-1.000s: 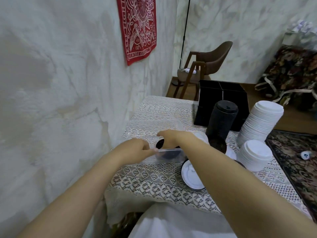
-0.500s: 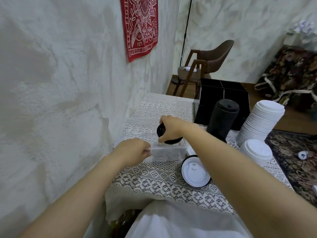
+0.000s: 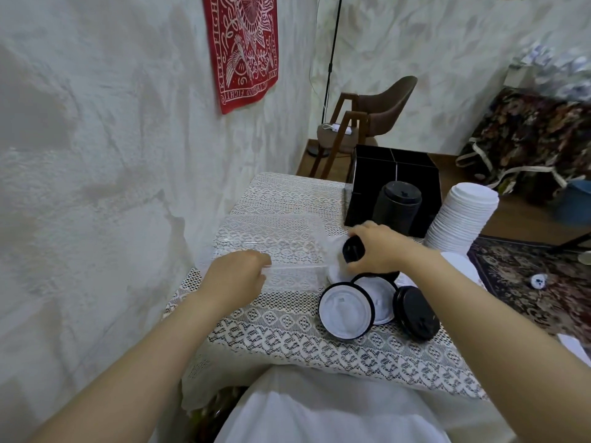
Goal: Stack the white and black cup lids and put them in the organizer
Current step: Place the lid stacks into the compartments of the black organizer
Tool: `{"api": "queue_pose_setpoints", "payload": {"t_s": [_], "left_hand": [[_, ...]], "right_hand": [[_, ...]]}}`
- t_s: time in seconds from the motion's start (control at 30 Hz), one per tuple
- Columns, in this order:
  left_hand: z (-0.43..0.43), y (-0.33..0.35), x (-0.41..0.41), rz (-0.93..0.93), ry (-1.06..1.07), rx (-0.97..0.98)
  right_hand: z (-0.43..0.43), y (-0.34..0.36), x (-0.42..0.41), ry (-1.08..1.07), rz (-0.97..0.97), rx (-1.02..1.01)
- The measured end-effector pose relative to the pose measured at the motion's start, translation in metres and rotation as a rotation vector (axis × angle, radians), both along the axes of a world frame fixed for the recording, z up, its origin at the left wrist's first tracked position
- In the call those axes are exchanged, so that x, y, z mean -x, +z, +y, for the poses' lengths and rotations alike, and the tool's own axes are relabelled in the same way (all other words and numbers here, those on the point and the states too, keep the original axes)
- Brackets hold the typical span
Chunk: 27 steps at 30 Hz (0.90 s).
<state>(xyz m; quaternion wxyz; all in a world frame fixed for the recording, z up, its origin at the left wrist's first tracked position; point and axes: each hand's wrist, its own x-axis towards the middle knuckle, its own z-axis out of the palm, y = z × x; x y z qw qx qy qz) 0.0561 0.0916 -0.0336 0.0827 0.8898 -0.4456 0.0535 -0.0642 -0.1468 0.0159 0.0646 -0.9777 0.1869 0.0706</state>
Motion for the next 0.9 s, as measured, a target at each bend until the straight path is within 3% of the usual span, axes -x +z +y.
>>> {"api": "queue_pose_setpoints", "payload": {"t_s": [0.27,0.43,0.57,0.73,0.9], "left_hand": [[0.008,-0.002,0.004,0.017,0.02,0.088],[0.02,0.003,0.001,-0.008,0.067,0.073],[0.026,0.003,0.001,-0.018,0.107,0.082],[0.027,0.004,0.0,-0.039,0.118,0.099],[0.02,0.015,-0.014,-0.047,0.144,0.157]], "right_hand": [[-0.001,-0.02,0.009,0.027,-0.041,0.0],[0.038,-0.011,-0.009,0.262,-0.239,-0.032],[0.071,-0.023,-0.02,0.397,-0.166,0.056],[0.078,-0.039,-0.034,0.354,-0.146,0.159],[0.071,-0.032,-0.046,0.34,-0.234,0.134]]}}
